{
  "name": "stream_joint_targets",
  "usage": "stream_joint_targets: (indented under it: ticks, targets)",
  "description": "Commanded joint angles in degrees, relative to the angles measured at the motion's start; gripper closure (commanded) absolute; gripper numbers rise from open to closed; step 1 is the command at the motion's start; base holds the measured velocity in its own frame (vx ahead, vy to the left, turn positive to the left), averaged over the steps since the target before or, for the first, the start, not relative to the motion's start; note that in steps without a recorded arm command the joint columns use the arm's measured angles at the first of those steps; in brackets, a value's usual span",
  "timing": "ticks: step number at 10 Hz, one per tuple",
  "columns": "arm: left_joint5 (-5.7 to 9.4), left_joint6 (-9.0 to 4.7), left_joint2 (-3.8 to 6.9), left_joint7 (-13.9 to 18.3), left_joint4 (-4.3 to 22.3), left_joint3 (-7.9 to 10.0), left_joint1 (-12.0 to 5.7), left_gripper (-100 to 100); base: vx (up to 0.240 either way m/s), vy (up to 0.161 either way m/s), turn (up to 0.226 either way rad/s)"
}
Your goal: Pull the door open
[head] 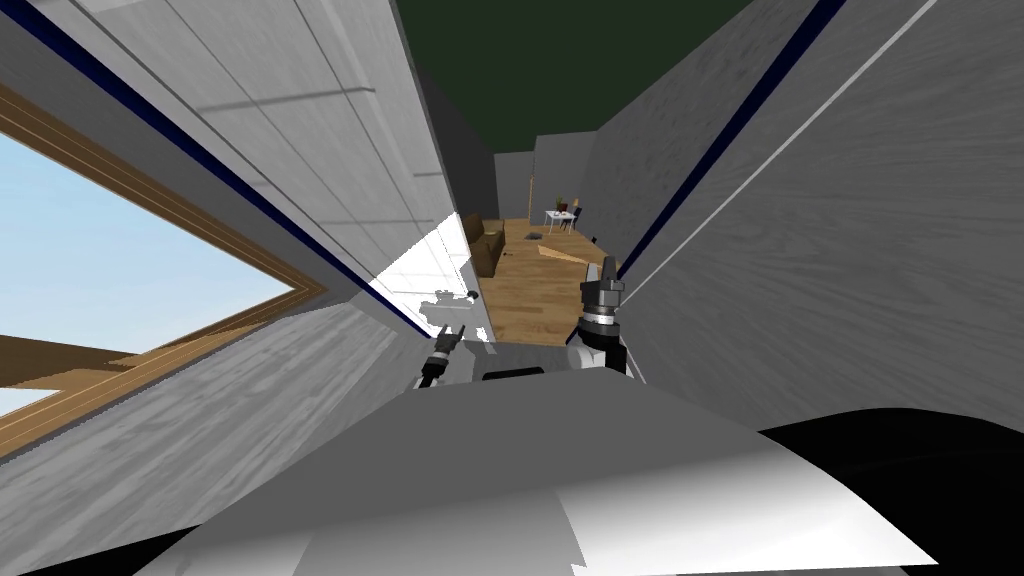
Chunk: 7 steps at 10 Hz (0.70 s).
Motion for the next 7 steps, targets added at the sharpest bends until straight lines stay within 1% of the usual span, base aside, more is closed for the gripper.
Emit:
stream_joint_targets:
  ticks: [1, 3, 4, 5, 6, 7]
  targets:
    - [-0.63, -0.39, 0.22, -1.6, 1.92, 0.14, -0.45, -100, 0.107, -0.031, 0.013]
    - [-1.23, -0.86, 0.44, -3.21, 4.14, 0.32, -1.07, -100, 0.15, -0.047, 0.015]
    - [-1.03, -0.77, 0.4, -2.57, 3.25, 0.25, -0.71, -100, 0.078, -0.023, 0.007]
    - [-0.35, -1.67, 1.08, -2.75, 4.39, 1.28, -0.39, -100, 0.14, -0.067, -0.213]
    - [-0.12, -1.97, 1.29, -2.76, 4.74, 1.6, -0.28, -100, 0.211, -0.072, -0.138]
    - [0.37, -2.63, 1.76, -2.79, 5.51, 2.31, -0.06, -100, 0.186, -0.039, -0.132]
